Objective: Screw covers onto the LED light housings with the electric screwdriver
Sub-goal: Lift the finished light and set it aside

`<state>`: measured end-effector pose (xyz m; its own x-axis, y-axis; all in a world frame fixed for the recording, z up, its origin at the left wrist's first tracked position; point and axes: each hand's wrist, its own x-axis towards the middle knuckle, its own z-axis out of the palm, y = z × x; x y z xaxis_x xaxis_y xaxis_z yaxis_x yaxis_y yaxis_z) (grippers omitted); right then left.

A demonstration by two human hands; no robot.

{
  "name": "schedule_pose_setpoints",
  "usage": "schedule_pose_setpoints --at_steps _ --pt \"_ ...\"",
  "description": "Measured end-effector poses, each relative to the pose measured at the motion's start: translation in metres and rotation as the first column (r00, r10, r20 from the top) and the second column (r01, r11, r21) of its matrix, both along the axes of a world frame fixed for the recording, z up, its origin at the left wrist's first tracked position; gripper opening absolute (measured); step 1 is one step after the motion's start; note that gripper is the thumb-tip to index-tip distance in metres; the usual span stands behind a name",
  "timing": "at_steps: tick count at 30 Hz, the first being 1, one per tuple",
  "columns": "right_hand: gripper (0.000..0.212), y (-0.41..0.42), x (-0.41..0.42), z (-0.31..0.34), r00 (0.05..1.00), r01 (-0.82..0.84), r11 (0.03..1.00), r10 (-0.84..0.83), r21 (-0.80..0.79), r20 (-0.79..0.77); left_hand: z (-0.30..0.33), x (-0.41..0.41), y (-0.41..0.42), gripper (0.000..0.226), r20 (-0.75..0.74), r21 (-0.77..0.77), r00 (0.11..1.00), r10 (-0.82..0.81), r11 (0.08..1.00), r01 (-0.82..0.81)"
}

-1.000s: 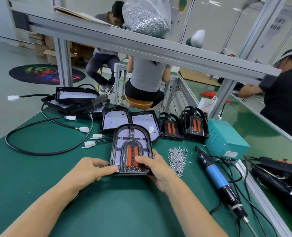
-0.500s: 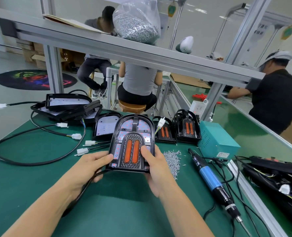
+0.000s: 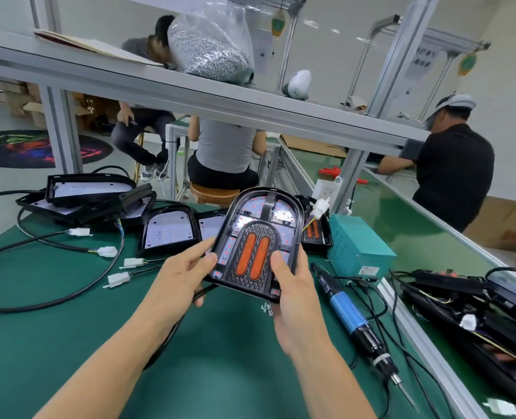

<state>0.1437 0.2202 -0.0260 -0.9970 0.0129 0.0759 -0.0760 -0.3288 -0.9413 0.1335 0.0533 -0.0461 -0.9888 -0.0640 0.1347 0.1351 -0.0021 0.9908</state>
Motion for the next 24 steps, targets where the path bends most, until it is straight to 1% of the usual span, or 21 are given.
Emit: schedule_pose_setpoints --at_steps 4,7,12,19,24 --pt "0.042 0.022 0.005 0.003 0.996 0.083 0.996 -0.084 -0.040 -0.035 0.013 -0.007 0.022 0.035 -0.052 -0.099 0.996 -0.078 0.992 0.073" --pt "0.037 0.040 0.010 0.007 0.988 0.149 0.985 -0.152 -0.083 -0.037 0.023 -0.012 0.043 0.034 -0.067 -0.126 0.988 -0.137 0.984 0.127" --pt "0.033 0.074 0.019 0.014 0.963 0.268 0.953 -0.271 -0.145 0.001 0.035 -0.021 0.084 0.033 -0.061 -0.143 0.963 -0.263 0.957 0.252" --pt "0.030 0.132 0.035 0.021 0.888 0.459 0.884 -0.460 -0.086 0.006 0.043 -0.027 0.154 0.032 -0.048 -0.136 0.911 -0.411 0.906 0.401" --pt "0.032 0.170 0.052 0.018 0.824 0.565 0.816 -0.566 -0.123 0.028 0.041 -0.025 0.204 0.032 -0.024 -0.110 0.866 -0.500 0.862 0.495"
